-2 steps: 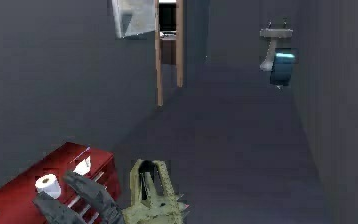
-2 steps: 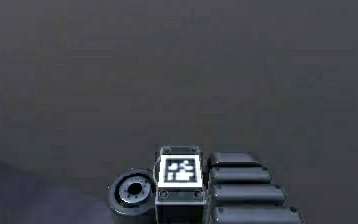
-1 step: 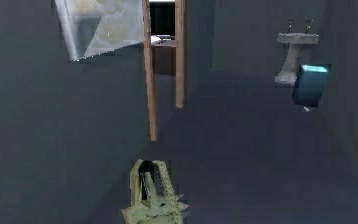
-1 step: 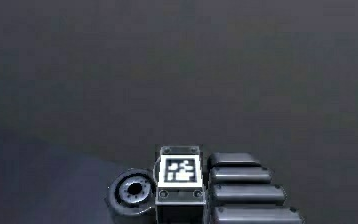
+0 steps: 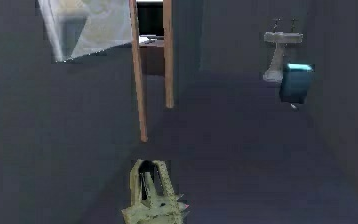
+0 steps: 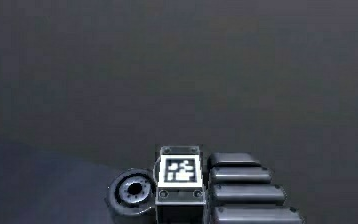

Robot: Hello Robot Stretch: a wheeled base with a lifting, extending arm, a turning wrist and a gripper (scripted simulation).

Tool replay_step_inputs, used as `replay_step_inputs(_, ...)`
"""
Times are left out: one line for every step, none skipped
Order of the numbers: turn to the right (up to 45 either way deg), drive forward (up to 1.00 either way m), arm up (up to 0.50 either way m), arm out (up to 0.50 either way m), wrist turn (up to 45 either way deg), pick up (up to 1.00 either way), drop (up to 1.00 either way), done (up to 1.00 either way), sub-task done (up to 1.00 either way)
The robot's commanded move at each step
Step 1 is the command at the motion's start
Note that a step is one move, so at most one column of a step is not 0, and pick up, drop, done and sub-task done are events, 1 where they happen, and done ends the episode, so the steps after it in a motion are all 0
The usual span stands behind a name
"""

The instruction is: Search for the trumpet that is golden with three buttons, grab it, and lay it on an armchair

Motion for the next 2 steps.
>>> replay_step_inputs(0.0, 1.00, 0.00, 0.00, 0.0, 0.00, 0.00, 0.00, 0.00)
replay_step_inputs(0.0, 1.00, 0.00, 0.00, 0.0, 0.00, 0.00, 0.00, 0.00)
